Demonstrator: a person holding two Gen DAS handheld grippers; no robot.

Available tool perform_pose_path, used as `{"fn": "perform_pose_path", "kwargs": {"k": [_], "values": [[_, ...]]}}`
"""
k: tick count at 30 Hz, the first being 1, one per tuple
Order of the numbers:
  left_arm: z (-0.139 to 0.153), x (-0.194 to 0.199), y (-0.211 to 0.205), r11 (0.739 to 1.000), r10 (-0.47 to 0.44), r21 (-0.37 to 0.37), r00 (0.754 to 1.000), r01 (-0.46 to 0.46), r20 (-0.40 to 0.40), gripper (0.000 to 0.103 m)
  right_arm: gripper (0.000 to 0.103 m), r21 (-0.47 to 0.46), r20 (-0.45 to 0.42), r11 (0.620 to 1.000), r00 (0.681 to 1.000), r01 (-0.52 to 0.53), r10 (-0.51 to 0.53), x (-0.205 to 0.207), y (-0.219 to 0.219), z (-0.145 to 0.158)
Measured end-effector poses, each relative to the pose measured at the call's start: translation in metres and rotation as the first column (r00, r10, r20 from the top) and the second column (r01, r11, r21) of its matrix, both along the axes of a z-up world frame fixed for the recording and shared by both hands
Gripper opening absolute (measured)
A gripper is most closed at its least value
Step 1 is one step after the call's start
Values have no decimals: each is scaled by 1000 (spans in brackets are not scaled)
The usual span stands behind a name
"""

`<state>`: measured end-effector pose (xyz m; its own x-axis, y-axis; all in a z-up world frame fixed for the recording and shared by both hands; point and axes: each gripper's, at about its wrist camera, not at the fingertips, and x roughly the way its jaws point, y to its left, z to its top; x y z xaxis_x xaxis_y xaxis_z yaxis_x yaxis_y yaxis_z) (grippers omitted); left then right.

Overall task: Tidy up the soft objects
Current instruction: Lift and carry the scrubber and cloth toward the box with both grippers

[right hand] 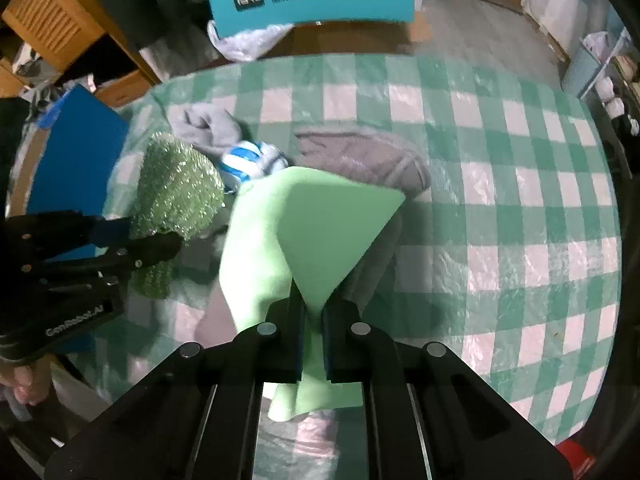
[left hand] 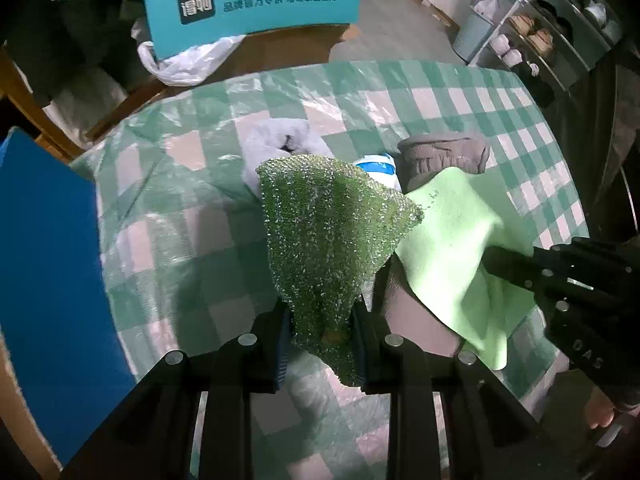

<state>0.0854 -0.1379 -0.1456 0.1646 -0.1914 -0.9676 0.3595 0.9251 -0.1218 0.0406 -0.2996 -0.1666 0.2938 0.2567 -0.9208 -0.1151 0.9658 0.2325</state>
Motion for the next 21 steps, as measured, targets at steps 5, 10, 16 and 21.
{"fn": "perform_pose_path", "kwargs": {"k": [5, 10, 16, 21], "values": [[17, -4, 10, 1000, 22, -10, 999, -22, 29, 26, 7, 25, 46, 1000, 999, -6, 5, -6, 5, 22], [30, -10, 19, 999, 42, -17, 998, -41, 47, 26, 7, 49, 88, 999, 996, -15, 11, -10, 11, 41], [45, -17, 29, 998, 60, -7, 996, -60, 71, 26, 7, 69, 129, 997, 991, -33, 24, -13, 19, 61], [58, -24, 40, 998, 69, -5, 993, -69, 91, 26, 7, 80, 159, 996, 987, -50, 37, -17, 29, 76]]}}
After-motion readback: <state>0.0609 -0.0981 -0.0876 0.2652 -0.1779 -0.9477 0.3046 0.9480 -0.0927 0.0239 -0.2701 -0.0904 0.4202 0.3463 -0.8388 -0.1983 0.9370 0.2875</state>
